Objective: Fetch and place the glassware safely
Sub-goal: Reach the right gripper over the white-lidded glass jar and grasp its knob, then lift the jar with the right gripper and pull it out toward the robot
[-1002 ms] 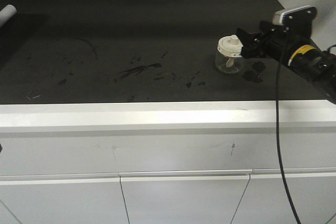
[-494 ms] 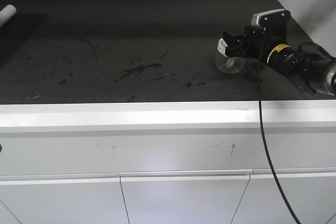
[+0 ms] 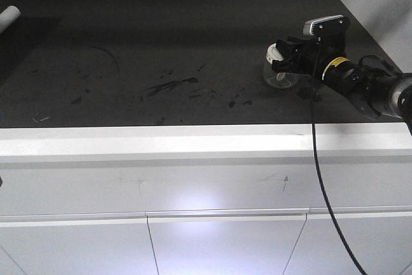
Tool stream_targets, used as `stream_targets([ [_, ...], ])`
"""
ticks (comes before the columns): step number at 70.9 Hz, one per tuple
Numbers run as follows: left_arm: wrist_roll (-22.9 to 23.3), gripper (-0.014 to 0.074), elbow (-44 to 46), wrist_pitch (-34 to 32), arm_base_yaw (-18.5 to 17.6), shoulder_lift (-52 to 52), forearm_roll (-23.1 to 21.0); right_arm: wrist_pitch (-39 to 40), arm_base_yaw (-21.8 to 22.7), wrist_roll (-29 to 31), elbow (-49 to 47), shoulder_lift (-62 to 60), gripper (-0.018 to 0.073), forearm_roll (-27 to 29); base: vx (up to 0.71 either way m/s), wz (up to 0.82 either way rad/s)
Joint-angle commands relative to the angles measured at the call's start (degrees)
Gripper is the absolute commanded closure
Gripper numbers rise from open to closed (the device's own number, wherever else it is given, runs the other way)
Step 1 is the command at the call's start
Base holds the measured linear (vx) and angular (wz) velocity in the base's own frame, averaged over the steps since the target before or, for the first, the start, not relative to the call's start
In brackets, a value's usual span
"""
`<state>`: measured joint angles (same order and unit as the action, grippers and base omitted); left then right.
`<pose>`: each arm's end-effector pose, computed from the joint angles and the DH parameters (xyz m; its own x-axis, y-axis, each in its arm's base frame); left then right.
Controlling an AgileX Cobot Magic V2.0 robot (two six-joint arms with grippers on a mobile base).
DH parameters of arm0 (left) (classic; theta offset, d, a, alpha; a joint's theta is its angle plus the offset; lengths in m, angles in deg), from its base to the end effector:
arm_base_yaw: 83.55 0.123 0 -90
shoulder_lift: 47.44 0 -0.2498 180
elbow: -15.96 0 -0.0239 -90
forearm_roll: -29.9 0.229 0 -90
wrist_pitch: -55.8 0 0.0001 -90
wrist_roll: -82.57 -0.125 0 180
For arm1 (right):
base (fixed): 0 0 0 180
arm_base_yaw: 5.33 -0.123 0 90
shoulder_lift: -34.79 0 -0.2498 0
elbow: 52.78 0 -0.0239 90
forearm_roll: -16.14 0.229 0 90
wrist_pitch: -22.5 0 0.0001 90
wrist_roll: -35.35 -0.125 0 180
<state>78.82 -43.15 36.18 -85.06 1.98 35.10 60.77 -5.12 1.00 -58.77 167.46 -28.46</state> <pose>0.1870 -0.0087 0.2647 0.0260 0.1497 -0.9884 0.0534 0.9871 0.1509 0.4791 0.0526 0.1746 -0.1024 -0.0530 -0.9933 -0.4348 0.9005 -0.0032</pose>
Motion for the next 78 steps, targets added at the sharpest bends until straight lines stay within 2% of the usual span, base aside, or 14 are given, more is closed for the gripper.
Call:
stream_targets([
  [1, 0.46, 0.0603, 1.55, -4.53, 0.02, -0.22, -0.34, 1.83, 0.07, 0.12, -1.47, -2.87, 0.0573, 0.69, 0.0, 0.0],
  [26, 0.46, 0.0603, 1.55, -4.53, 0.02, -0.22, -0.34, -1.62, 0.07, -0.95, 0.6, -6.99, 0.0563, -0.06, 0.0, 0.0],
  [42, 0.46, 0.0603, 1.55, -4.53, 0.02, -0.22, -0.34, -1.59, 0.07, -0.26, 10.33, -15.61, 0.0563, -0.06, 0.0, 0.0],
  [78, 0.46, 0.0603, 1.55, -4.53, 0.02, -0.22, -0.34, -0.99, 0.07, -0.26, 36.52, -44.03, 0.0563, -0.06, 0.0, 0.0],
])
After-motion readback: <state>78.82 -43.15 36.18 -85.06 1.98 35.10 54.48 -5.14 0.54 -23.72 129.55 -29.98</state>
